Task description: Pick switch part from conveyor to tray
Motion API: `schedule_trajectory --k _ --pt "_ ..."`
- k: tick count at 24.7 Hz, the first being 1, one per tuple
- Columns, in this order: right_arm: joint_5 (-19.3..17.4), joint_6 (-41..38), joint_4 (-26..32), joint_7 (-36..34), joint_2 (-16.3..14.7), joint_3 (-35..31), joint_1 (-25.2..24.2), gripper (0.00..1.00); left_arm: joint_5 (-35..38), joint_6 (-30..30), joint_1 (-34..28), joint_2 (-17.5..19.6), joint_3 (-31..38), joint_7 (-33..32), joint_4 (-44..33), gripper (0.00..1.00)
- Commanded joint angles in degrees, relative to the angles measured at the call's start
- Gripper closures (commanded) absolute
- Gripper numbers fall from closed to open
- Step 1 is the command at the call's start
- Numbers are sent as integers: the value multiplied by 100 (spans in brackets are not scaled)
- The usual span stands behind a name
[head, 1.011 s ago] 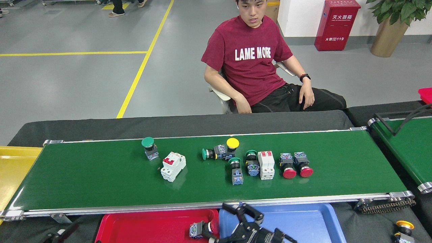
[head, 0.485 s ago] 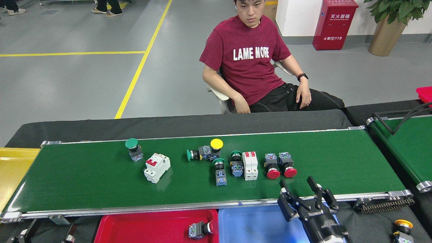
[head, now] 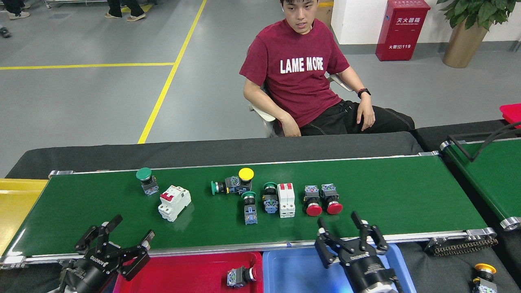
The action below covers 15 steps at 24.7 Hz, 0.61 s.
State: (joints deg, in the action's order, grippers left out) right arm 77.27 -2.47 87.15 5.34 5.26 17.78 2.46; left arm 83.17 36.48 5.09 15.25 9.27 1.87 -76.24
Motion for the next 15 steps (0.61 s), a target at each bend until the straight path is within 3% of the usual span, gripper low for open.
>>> schedule_trajectory --k 1,2,5,8,10,12,15 --pt "112 19 -321 63 230 138 290 10 156 -35 247 39 22 15 215 0" --pt "130 19 -549 63 362 165 456 10 173 -35 317 48 13 15 320 0" --pt "77 115 -1165 63 380 472 1019 11 191 -35 502 39 4 15 487 0" --pt "-2 757 -1798 19 388 885 1670 11 191 -35 625 13 -13 24 672 1" --pt "-283 898 -2220 10 397 1105 2021 12 191 -35 739 -5 -31 24 865 1" --pt "-476 871 -2448 2 397 1246 2250 30 191 -35 827 4 -145 33 944 3" --pt "-485 748 -2527 37 397 1307 2434 68 191 -62 924 -13 -154 42 1094 11"
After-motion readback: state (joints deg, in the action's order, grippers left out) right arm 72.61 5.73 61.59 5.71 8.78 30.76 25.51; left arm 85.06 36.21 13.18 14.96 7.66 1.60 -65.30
